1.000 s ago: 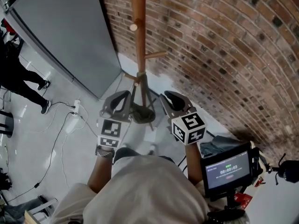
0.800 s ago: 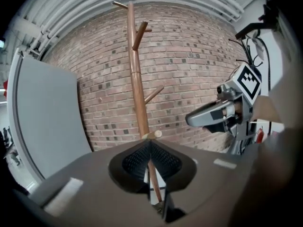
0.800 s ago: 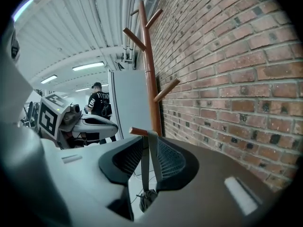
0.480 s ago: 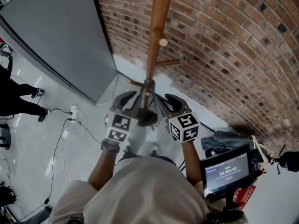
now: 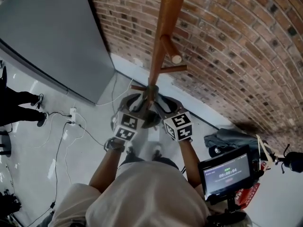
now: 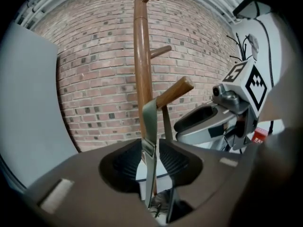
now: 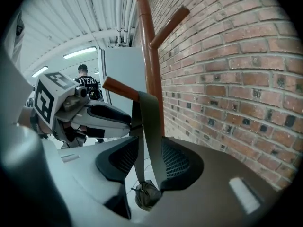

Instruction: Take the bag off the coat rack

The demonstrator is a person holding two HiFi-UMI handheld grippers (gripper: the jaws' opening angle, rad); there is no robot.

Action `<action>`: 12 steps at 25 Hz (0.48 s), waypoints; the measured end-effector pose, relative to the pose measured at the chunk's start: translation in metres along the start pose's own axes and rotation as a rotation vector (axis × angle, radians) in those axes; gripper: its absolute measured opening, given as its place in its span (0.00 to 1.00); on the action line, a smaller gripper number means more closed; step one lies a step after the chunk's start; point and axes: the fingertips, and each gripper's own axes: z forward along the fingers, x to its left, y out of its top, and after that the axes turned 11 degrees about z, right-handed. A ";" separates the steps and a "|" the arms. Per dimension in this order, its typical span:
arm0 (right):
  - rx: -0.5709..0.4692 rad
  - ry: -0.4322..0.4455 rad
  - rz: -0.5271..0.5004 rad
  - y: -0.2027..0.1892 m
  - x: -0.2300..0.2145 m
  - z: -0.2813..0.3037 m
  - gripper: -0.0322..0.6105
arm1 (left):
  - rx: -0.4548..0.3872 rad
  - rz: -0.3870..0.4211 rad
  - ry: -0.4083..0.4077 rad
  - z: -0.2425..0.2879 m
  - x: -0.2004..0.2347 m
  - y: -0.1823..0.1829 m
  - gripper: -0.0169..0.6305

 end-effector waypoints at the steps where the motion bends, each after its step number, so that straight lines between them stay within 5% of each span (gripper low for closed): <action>1: 0.006 -0.014 -0.017 -0.003 -0.003 0.005 0.29 | 0.005 0.002 -0.008 0.003 0.000 -0.001 0.21; 12: 0.062 -0.020 0.011 -0.033 -0.012 0.032 0.29 | 0.056 0.016 -0.055 0.024 -0.009 -0.016 0.23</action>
